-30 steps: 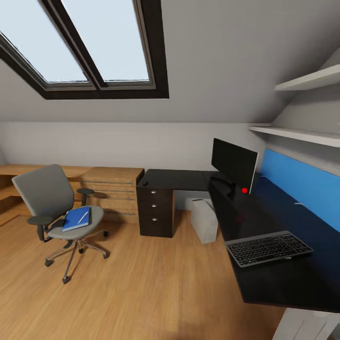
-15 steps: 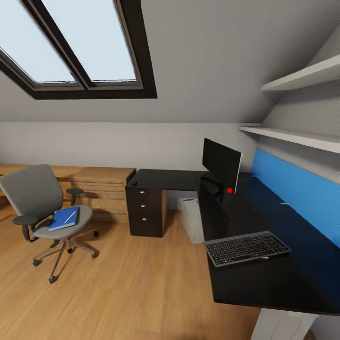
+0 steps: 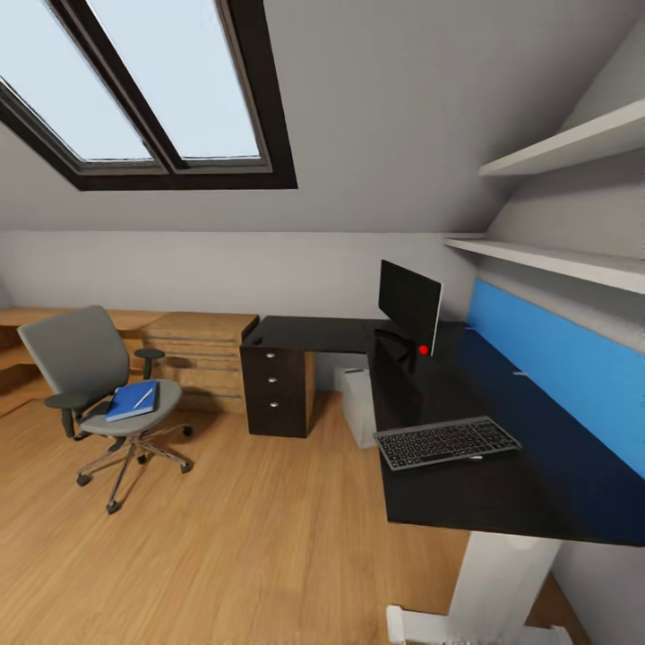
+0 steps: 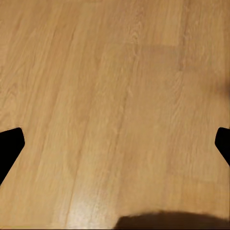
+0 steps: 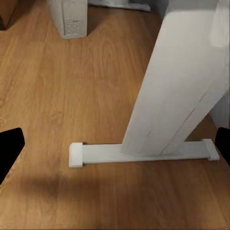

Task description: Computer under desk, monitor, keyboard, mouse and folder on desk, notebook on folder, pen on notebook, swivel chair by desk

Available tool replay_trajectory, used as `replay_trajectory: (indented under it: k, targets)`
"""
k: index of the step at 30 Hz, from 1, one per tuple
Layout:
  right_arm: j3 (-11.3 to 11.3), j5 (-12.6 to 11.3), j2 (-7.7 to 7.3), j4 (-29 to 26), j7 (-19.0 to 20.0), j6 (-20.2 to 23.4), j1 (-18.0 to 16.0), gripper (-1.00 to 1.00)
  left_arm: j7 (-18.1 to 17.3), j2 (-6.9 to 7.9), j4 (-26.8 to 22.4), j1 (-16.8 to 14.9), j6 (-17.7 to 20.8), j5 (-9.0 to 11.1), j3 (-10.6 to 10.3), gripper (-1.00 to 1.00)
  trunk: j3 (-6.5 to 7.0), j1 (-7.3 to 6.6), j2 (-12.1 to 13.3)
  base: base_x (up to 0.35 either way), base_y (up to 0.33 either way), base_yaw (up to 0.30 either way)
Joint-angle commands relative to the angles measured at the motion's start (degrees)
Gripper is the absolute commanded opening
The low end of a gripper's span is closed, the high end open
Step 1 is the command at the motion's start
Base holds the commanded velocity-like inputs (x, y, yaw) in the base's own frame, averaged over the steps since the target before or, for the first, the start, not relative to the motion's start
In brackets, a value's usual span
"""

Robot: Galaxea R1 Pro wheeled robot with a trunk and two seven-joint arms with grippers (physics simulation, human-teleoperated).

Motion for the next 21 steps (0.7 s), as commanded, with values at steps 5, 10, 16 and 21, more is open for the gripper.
replay_trajectory:
  k: [5,10,16,21]
  targets:
    - [0.03,-0.69,-0.16,-0.31,-0.89,-6.53,-0.05,1.0,0.36,0.15,-0.23,-0.06,-0.57,1.08,-0.16,1.0,-0.07,-0.03,-0.05,-0.174,-0.002,0.0]
    - [-2.94,-1.66,-0.01,-6.36,-3.85,-12.58,-0.05,1.0,0.61,0.97,-0.31,-0.06,-0.91,1.31,0.06,1.0,0.83,-1.13,1.96,-0.022,0.0,0.0]
    - [-3.97,-1.86,-0.14,-11.99,-4.54,-13.68,-0.05,1.0,0.64,1.32,-0.33,-0.06,-0.93,1.41,1.13,1.0,1.91,-2.45,4.37,-0.004,0.0,0.0]
    - [-8.53,-1.84,-0.4,-22.25,-4.73,-13.26,-0.05,1.0,0.53,1.4,-0.33,-0.06,-0.86,1.48,1.93,1.0,2.8,-3.55,6.37,0.0,0.0,0.0]
